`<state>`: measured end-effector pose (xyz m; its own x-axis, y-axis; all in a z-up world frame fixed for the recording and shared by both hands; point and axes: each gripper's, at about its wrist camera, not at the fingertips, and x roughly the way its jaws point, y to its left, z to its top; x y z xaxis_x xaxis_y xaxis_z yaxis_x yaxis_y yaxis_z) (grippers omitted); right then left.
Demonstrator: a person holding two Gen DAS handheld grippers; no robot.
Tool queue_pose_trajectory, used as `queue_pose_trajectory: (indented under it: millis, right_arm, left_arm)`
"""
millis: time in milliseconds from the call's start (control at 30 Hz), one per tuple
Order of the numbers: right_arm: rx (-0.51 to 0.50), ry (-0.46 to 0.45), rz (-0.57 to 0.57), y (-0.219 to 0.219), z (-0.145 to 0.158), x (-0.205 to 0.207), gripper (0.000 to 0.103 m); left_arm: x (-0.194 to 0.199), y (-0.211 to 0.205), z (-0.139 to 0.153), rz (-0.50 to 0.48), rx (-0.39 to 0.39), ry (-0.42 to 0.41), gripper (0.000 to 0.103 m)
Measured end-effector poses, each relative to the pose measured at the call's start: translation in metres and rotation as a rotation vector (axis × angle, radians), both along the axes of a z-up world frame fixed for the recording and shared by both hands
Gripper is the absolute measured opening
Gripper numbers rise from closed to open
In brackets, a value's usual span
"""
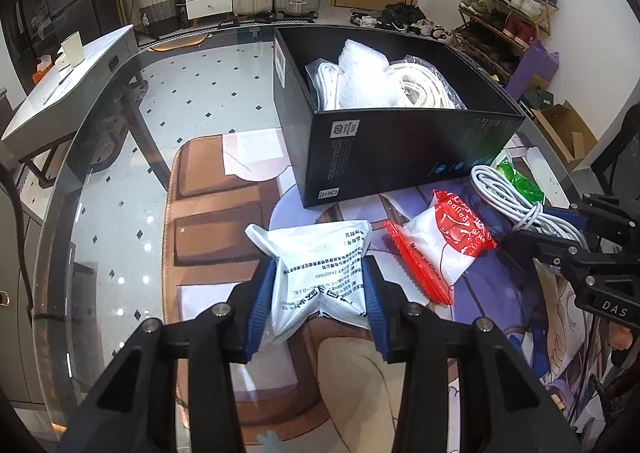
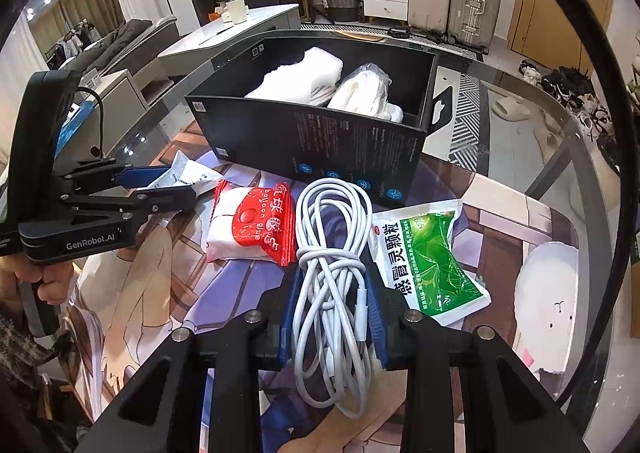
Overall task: Organize soft objects
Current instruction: 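Grasp the white printed bag with the left tool while the right tool grasps the white cable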
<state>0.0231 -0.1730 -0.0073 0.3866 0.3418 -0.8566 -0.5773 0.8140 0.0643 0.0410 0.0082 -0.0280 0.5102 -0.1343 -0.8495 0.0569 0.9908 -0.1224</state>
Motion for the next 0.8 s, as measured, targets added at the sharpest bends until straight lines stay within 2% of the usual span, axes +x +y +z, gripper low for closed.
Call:
queue_pose_trajectory:
  millis: [333, 800]
  right_arm:
    - [0.032, -0.006, 0.004, -0.012, 0.01, -0.008, 0.031]
    - [0.1, -0.03, 0.034, -0.009, 0.028, -0.013, 0.031]
  left_arm:
    - [-0.011, -0.001, 0.005, -0.015, -0.019, -0.009, 0.037]
    - [-0.02, -0.011, 0.03, -0.034, -0.02, -0.065, 0.036]
